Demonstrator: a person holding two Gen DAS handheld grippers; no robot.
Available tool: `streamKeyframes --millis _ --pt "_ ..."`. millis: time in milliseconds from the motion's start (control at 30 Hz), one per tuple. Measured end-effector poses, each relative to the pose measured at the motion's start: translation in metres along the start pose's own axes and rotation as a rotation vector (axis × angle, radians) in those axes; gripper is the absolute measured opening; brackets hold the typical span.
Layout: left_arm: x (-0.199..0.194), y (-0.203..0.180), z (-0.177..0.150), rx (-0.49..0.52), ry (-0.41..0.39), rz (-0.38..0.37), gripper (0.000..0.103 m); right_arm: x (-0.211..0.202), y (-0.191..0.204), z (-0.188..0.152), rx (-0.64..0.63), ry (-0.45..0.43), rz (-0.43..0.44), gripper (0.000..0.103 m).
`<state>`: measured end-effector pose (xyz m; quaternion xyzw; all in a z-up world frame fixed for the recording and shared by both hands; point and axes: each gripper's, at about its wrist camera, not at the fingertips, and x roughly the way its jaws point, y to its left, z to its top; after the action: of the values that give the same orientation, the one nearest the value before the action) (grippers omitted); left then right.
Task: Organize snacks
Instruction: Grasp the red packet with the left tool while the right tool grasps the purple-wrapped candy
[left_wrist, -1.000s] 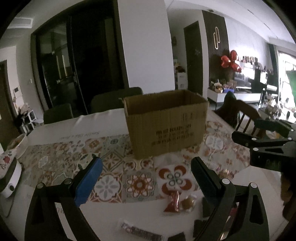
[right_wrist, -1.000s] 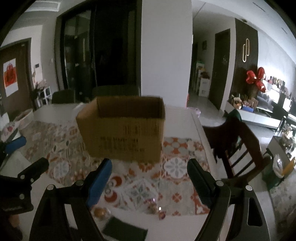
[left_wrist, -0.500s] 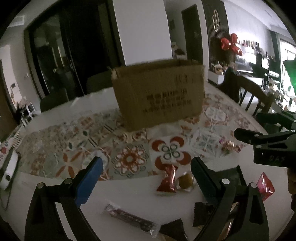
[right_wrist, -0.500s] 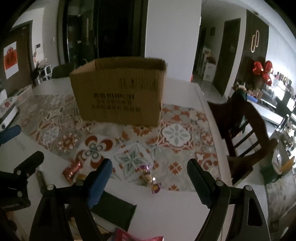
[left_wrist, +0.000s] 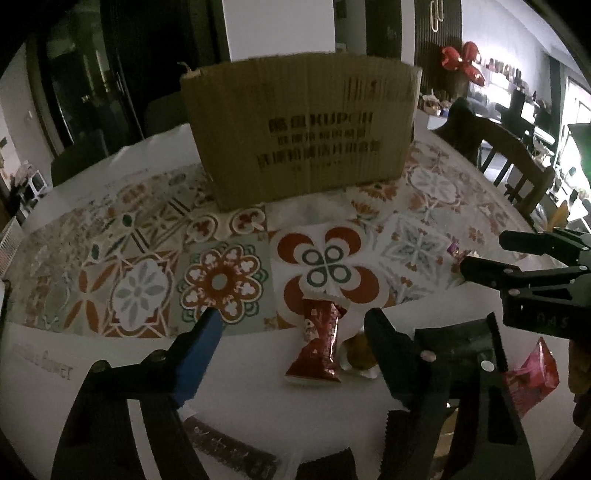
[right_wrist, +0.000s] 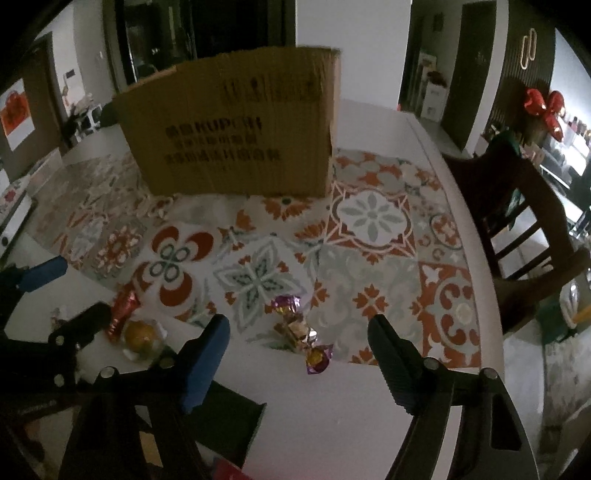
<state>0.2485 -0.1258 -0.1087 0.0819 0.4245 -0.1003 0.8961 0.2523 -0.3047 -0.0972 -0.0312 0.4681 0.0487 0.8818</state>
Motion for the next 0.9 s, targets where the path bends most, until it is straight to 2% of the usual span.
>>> streamKeyframes --millis 100,233,300,467,600,733,800,900 --pt "0.008 0.000 -0.001 -0.008 0.032 -0.032 0.069 0.009 -0.002 -0.001 0.015 0.032 0.010 0.065" --pt "0.015 0.000 -0.001 -0.014 0.062 -0.052 0.062 0.016 -0.003 -0.003 0.020 0.051 0.024 0.061" --pt "0.019 0.001 0.001 -0.020 0.074 -0.063 0.059 0.019 -0.003 -0.002 0.020 0.057 0.021 0.055" --pt "0.025 0.000 0.001 -0.015 0.093 -0.075 0.054 0.024 -0.004 -0.001 0.027 0.069 0.030 0.050" --pt "0.029 0.001 0.001 -0.023 0.116 -0.093 0.044 0.027 -0.003 -0.001 0.024 0.072 0.032 0.039" --pt "0.030 0.001 0.000 -0.015 0.123 -0.103 0.026 0.027 -0.001 -0.001 0.013 0.072 0.036 0.030" --pt "0.030 0.000 -0.001 -0.016 0.129 -0.111 0.024 0.026 0.000 -0.002 0.012 0.071 0.045 0.018" --pt "0.030 0.002 -0.001 -0.023 0.130 -0.118 0.022 0.024 0.003 -0.003 0.010 0.065 0.053 0.017"
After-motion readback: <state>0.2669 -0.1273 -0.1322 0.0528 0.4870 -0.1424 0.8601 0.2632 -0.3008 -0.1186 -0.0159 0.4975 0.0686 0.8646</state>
